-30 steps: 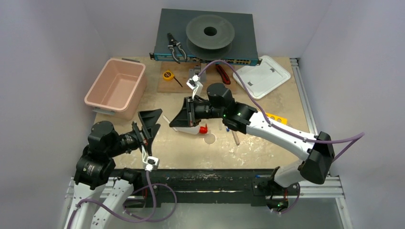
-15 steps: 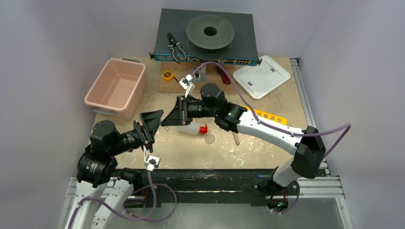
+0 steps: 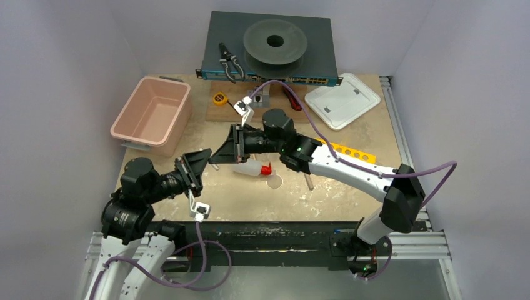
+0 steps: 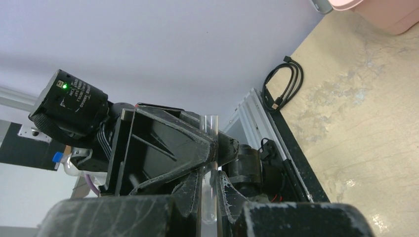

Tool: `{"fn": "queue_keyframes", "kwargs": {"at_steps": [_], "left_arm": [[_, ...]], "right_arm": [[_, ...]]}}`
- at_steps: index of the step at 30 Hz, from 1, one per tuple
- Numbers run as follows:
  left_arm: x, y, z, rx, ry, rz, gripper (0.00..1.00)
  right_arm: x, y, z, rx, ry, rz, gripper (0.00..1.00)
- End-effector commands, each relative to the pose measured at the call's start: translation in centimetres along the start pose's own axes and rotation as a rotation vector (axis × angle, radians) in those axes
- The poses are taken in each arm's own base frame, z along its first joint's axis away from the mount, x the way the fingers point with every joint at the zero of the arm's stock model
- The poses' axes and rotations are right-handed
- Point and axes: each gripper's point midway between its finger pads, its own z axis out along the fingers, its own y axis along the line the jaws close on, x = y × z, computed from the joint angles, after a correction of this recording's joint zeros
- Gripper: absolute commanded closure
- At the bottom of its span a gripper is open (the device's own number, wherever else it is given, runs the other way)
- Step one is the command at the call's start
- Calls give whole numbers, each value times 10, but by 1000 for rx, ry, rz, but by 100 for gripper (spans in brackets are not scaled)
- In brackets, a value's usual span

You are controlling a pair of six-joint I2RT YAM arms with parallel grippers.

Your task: Organize the chemistry lab equipment

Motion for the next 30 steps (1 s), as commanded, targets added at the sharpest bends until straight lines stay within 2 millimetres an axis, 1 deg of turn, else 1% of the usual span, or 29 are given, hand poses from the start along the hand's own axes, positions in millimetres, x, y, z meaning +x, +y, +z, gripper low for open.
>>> {"fn": "queue_keyframes", "kwargs": {"at_steps": [1, 2, 5, 7, 9, 10, 11, 14, 17, 18, 20, 23, 25, 27, 30], "left_arm": [[-2, 7, 0, -18, -10, 49, 85], [-2, 6, 0, -13, -6, 46, 87], [-1, 4, -1, -6, 1, 26, 100], [-2, 1, -2, 4, -3, 5, 100], [-5, -6, -2, 20, -9, -40, 100], [-6, -9, -3, 24, -11, -86, 100], [-6, -11, -3, 26, -10, -134, 100], [-3, -14, -6, 17, 21, -429, 100], [7, -9, -9, -2, 99, -840, 100], [9, -7, -8, 5, 124, -978, 100], [6, -9, -7, 31, 148, -1211, 100], [-13, -6, -2, 57, 99, -1489, 100], [-32, 3, 1, 81, 3, -1624, 100], [-44, 15, 3, 93, -73, -1738, 100], [-47, 25, 7, 95, -110, -1849, 100]], "right_arm": [[-3, 28, -3, -83, -1, -31, 100], [-3, 29, -3, -87, -1, -33, 100], [-6, 33, -5, -94, -4, -53, 100], [-9, 36, -7, -90, -12, -76, 87], [-17, 42, -8, -80, -32, -110, 66], [-22, 46, -9, -67, -38, -131, 56], [-27, 48, -10, -49, -45, -162, 50], [-42, 53, -19, 13, -85, -241, 37], [-54, 54, -35, 80, -149, -314, 28], [-60, 56, -44, 102, -187, -351, 25], [-67, 52, -57, 159, -242, -394, 21], [-68, 50, -74, 192, -293, -435, 21], [-66, 50, -81, 192, -311, -454, 21], [-62, 51, -85, 178, -307, -470, 21], [-56, 54, -84, 141, -296, -479, 23]]}}
